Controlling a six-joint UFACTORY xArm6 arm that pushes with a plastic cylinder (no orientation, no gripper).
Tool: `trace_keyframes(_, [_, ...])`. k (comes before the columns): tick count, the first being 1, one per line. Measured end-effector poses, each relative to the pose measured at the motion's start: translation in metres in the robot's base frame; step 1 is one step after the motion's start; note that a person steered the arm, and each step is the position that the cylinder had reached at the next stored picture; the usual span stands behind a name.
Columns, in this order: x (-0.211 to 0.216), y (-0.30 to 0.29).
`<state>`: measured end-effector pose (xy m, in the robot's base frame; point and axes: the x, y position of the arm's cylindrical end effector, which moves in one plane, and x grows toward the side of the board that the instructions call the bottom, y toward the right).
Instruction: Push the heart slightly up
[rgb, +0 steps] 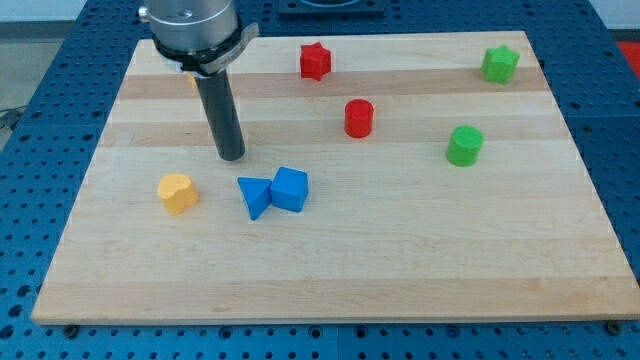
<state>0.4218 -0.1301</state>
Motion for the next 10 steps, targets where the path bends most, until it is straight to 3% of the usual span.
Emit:
trace_keyframes(1, [0.058, -0.024])
trace_keyframes(2, [0.064, -0.022])
trace_keyframes(3, [0.113, -0.011])
trace_keyframes(7, [0.099, -0.049])
trace_keyframes(8, [0.053, -0.048])
trace_keyframes(10, [0.041, -0.053])
